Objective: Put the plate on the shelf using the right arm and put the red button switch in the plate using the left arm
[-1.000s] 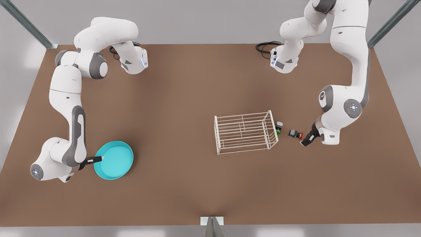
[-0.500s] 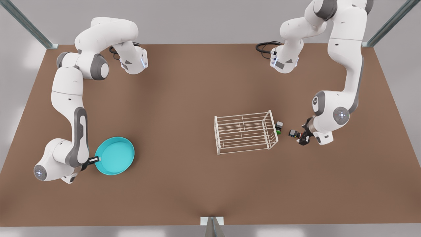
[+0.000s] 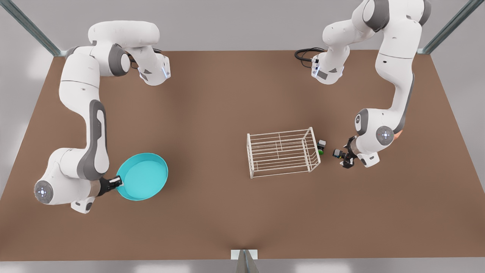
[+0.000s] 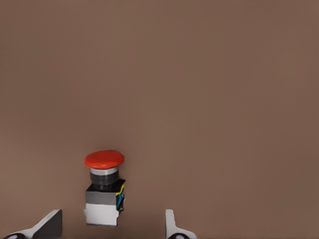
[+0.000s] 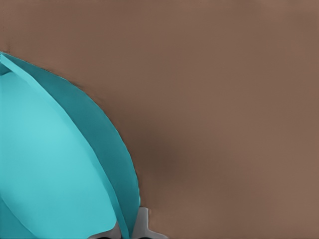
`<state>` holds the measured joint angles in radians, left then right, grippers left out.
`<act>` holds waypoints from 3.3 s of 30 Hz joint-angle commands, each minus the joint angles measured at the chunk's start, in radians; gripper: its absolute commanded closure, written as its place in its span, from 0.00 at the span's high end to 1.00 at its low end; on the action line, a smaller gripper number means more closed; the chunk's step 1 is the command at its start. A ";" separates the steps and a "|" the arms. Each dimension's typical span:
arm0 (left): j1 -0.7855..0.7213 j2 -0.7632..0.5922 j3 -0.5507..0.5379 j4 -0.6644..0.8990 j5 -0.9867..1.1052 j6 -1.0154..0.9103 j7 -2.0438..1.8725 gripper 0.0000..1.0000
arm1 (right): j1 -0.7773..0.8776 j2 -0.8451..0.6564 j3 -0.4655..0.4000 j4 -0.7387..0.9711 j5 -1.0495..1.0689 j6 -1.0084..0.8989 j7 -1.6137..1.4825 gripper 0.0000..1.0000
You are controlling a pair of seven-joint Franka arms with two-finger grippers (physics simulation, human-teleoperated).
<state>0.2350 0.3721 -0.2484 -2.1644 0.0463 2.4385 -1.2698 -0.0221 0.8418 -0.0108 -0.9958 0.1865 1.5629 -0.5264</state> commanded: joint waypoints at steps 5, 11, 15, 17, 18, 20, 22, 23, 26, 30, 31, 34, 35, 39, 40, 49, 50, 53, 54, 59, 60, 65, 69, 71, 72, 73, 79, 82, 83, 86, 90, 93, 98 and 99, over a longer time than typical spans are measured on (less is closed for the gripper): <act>0.006 0.010 0.000 -0.023 0.006 0.091 -0.036 1.00 | 0.065 -0.040 0.147 0.000 -0.010 -0.021 0.511 0.17; 0.009 0.004 0.003 -0.071 0.047 0.119 0.009 1.00 | 0.217 -0.104 0.150 0.000 -0.012 -0.015 0.822 0.19; 0.007 0.008 0.005 -0.077 0.064 0.122 0.010 1.00 | 0.332 -0.104 0.153 0.000 -0.012 0.085 1.069 0.19; 0.007 0.014 0.005 -0.077 0.078 0.123 0.012 1.00 | 0.389 -0.102 0.154 0.000 -0.012 0.121 1.174 0.19; 0.007 0.017 0.005 -0.077 0.086 0.123 0.012 1.00 | 0.421 -0.098 0.152 -0.001 -0.013 0.170 1.263 0.19; 0.001 0.022 0.005 -0.075 0.086 0.123 0.009 1.00 | 0.462 -0.092 0.152 -0.003 -0.013 0.245 1.345 0.19; 0.000 0.022 0.005 -0.081 0.089 0.123 0.010 1.00 | 0.525 -0.066 0.152 -0.003 -0.013 0.348 1.491 0.19; 0.000 0.022 0.005 -0.089 0.101 0.123 0.012 1.00 | 0.554 -0.052 0.152 -0.003 -0.013 0.400 1.551 0.19; 0.000 0.022 0.005 -0.097 0.102 0.123 0.012 1.00 | 0.642 -0.015 0.150 -0.004 -0.047 0.520 1.711 0.19; -0.005 0.027 0.005 -0.100 0.115 0.123 0.012 1.00 | 0.700 0.010 0.150 -0.004 -0.085 0.585 1.823 0.19; -0.005 0.027 0.005 -0.098 0.115 0.123 0.012 1.00 | 0.708 0.010 0.150 -0.003 -0.087 0.588 1.838 0.19; -0.005 0.034 0.005 -0.094 0.116 0.132 0.007 1.00 | 0.728 0.008 0.150 -0.006 -0.087 0.586 1.863 0.19; -0.005 0.039 0.005 -0.094 0.116 0.134 0.007 1.00 | 0.728 0.008 0.150 -0.006 -0.084 0.585 1.864 0.19; -0.003 0.047 0.005 -0.092 0.124 0.152 0.007 0.86 | 0.749 0.003 0.153 -0.009 -0.078 0.565 1.890 0.22; -0.003 0.047 0.005 -0.091 0.122 0.152 0.007 0.83 | 0.751 -0.001 0.157 -0.007 -0.076 0.540 1.893 0.21; -0.002 0.056 0.005 -0.089 0.124 0.160 0.004 0.57 | 0.745 -0.010 0.173 -0.011 -0.078 0.510 1.907 1.00; -0.002 0.056 0.005 -0.089 0.124 0.160 0.004 0.54 | 0.731 -0.038 0.170 -0.009 -0.084 0.459 1.892 1.00; -0.002 0.056 0.005 -0.089 0.124 0.160 0.003 0.47 | 0.498 -0.233 0.166 -0.003 -0.079 -0.052 1.387 1.00; -0.002 0.056 0.005 -0.089 0.124 0.160 0.003 0.46 | 0.384 -0.248 0.160 -0.003 -0.085 -0.170 1.104 1.00; 0.004 0.030 0.006 -0.088 0.122 0.145 0.000 0.45 | 0.018 -0.240 0.163 -0.006 -0.277 -0.257 0.566 1.00; 0.007 0.025 0.006 -0.088 0.122 0.145 0.000 0.45 | -0.035 -0.244 0.161 -0.004 -0.271 -0.290 0.562 1.00; 0.029 -0.009 0.009 -0.071 0.122 0.113 -0.002 0.45 | -0.075 -0.538 0.173 -0.416 -0.256 0.010 0.684 1.00; 0.032 -0.061 0.012 -0.032 0.121 0.010 -0.003 0.45 | -0.085 -0.532 0.164 -0.429 -0.229 0.029 0.683 1.00; 0.035 -0.090 0.012 -0.017 0.118 -0.036 -0.003 0.45 | -0.101 -0.532 0.164 -0.426 -0.217 0.029 0.683 1.00; 0.035 -0.098 0.012 -0.012 0.112 -0.050 -0.005 0.45 | -0.101 -0.532 0.166 -0.426 -0.219 0.029 0.683 1.00; 0.035 -0.102 0.012 0.008 0.112 -0.074 -0.006 0.45 | -0.101 -0.532 0.167 -0.426 -0.219 0.028 0.683 1.00; 0.030 -0.173 -0.002 0.109 0.031 -0.262 -0.005 0.45 | -0.101 -0.532 0.169 -0.425 -0.219 0.029 0.683 1.00; 0.027 -0.187 -0.031 0.166 -0.026 -0.340 -0.019 0.45 | -0.101 -0.532 0.169 -0.425 -0.219 0.026 0.684 1.00; 0.027 -0.200 -0.038 0.170 -0.029 -0.360 -0.020 0.45 | -0.101 -0.532 0.167 -0.425 -0.219 0.022 0.684 1.00; 0.026 -0.217 -0.086 0.218 -0.091 -0.429 -0.039 0.46 | -0.101 -0.532 0.166 -0.425 -0.217 0.020 0.684 1.00; 0.023 -0.208 -0.176 0.282 -0.118 -0.463 -0.157 0.46 | -0.101 -0.532 0.167 -0.422 -0.217 0.020 0.684 1.00; 0.000 -0.185 -0.218 0.331 -0.118 -0.483 -0.260 0.46 | -0.102 -0.533 0.164 -0.422 -0.217 0.017 0.686 1.00; -0.144 -0.121 -0.218 0.432 -0.111 -0.484 -0.456 0.46 | -0.102 -0.533 0.163 -0.420 -0.217 0.016 0.686 1.00; -0.175 -0.104 -0.218 0.446 -0.109 -0.484 -0.493 0.46 | -0.102 -0.532 0.164 -0.420 -0.217 0.017 0.686 1.00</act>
<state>0.0809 0.2589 -0.4655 -1.7332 -0.0638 1.9775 -1.4378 -0.1243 0.3104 0.1517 -1.4164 -0.0313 1.5805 0.2278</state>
